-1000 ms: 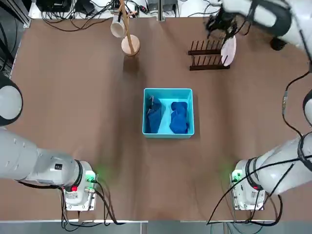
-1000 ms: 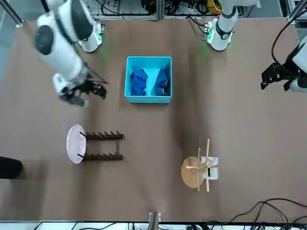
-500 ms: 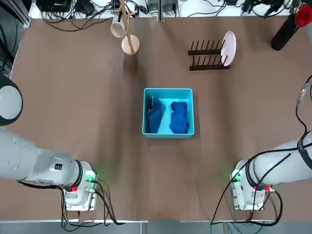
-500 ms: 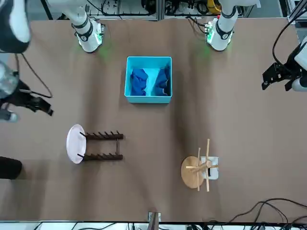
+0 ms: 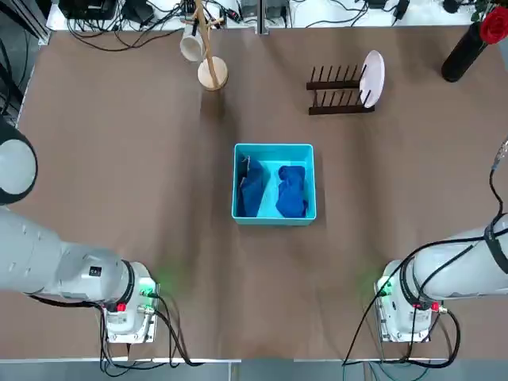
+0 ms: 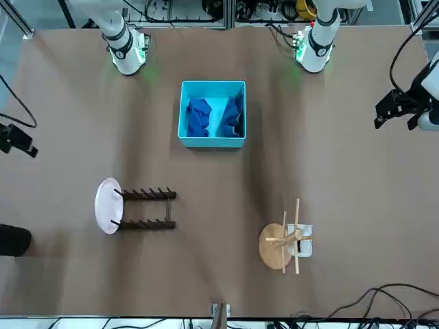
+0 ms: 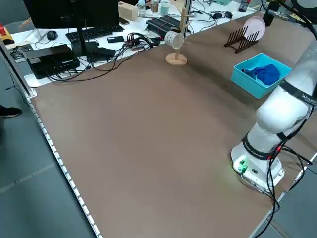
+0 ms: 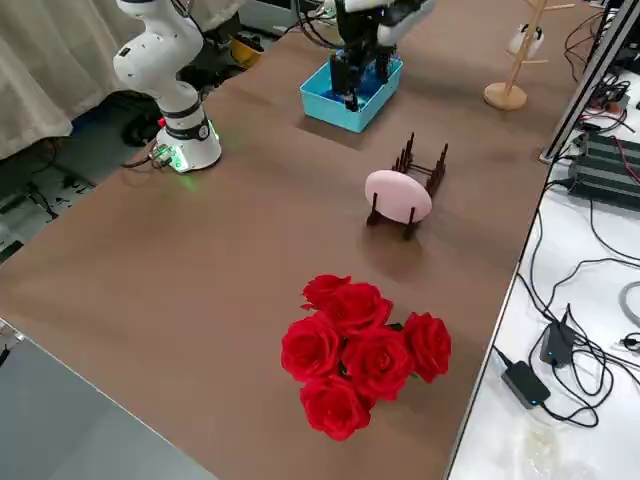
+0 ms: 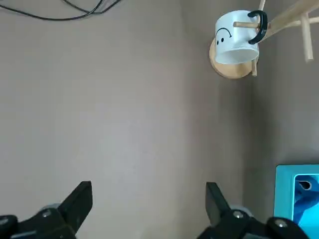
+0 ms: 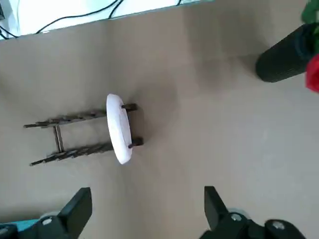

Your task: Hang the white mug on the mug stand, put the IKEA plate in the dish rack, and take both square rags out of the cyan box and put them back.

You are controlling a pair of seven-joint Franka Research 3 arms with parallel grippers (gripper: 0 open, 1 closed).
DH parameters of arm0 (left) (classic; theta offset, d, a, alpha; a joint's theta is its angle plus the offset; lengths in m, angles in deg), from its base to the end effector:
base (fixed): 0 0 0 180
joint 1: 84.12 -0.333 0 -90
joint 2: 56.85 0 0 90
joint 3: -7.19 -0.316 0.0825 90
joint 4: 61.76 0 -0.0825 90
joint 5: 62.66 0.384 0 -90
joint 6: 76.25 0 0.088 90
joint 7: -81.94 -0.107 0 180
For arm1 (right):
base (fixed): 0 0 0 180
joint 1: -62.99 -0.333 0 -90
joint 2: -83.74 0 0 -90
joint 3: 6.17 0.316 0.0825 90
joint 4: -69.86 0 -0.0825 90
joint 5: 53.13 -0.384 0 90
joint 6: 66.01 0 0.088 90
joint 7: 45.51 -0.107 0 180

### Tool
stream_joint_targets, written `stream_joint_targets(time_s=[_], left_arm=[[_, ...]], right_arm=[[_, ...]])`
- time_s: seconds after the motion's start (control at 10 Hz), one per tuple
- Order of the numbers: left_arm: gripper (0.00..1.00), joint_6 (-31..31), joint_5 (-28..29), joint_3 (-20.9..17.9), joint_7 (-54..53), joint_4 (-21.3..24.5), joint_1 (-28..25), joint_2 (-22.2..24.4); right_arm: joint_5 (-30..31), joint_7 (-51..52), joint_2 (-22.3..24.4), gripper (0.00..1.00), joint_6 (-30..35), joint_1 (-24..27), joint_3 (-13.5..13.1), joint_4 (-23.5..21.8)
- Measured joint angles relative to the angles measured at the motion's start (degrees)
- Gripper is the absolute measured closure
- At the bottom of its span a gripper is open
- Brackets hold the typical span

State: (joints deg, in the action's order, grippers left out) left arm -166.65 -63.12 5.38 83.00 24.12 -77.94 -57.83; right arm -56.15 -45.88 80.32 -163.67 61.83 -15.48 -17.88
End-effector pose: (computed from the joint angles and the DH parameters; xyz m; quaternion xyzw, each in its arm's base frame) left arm 0.5595 -0.0438 0.6496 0.9991 -0.0290 0.0307 0.0052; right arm 0.5813 -0.0752 0.6224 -0.9953 0.0757 -0.0584 0.0175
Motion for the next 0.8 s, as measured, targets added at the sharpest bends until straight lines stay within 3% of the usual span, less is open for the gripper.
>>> stream_joint_targets(time_s=[0.3, 0.8], left_arm=[[0.0, 0.1, 0.0, 0.0, 0.0, 0.0, 0.0, 0.0], [0.0, 0.7, 0.0, 0.0, 0.0, 0.2, 0.2, 0.0]], right_arm=[[1.3, 0.5, 0.6, 0.0, 5.1, 0.0, 0.3, 2.7], [2.2, 2.9, 2.1, 0.0, 7.7, -0.1, 1.0, 3.0]])
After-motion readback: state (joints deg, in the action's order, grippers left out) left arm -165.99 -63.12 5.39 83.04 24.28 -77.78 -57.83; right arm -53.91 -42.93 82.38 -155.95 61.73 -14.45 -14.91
